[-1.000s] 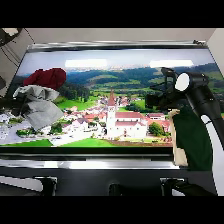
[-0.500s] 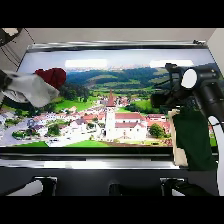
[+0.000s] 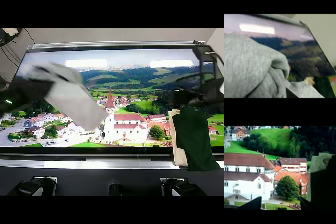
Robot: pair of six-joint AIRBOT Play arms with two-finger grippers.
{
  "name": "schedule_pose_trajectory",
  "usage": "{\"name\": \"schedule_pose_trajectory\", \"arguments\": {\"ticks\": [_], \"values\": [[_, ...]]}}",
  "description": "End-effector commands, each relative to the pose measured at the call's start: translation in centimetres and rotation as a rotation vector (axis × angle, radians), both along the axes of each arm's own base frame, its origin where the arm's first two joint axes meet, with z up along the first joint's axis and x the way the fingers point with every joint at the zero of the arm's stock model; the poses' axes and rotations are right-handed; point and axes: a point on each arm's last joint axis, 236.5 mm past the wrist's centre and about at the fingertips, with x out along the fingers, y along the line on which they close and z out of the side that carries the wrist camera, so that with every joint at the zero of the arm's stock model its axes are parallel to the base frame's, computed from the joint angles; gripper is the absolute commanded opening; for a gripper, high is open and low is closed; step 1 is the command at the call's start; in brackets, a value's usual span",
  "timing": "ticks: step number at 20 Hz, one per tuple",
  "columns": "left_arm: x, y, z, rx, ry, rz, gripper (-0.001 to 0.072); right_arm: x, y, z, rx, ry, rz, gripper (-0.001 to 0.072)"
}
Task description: Fold the shirts.
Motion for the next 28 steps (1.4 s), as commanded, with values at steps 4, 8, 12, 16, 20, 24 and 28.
{"name": "schedule_pose_trajectory", "arguments": {"ticks": [4, 8, 12, 16, 20, 24, 28], "values": [[-7.7, -12.2, -21.1, 0.203, 0.417, -0.378, 0.0026, -3.6, -1.8, 4.1, -0.016, -0.112, -0.046, 0.0571], [-6.5, -8.2, -27.0, 0.407, 0.558, -0.378, 0.0075, -3.2, -0.8, 3.0, 0.036, -0.068, -0.062, 0.0562], [-0.8, -3.1, -21.6, 0.386, 0.514, -0.277, 0.0673, 0.0, 1.4, -0.5, 0.067, 0.017, -0.002, 0.0573], [1.8, 6.2, -16.2, 0.468, 0.54, -0.128, 0.0669, 4.4, 2.4, -7.4, 0.04, 0.165, 0.025, 0.067], [-4.8, 7.8, -19.6, 0.452, 0.718, -0.157, 0.0598, 5.3, 6.4, -16.7, 0.145, 0.444, 0.108, 0.0672], [-13.4, 3.5, -26.5, 0.241, 0.876, -0.212, 0.0694, 3.6, 10.3, -22.3, 0.287, 0.666, 0.186, 0.0671], [-17.5, 1.5, -32.2, 0.093, 1.012, -0.172, 0.0676, 4.2, 10.5, -24.1, 0.295, 0.678, 0.174, 0.0671]]}}
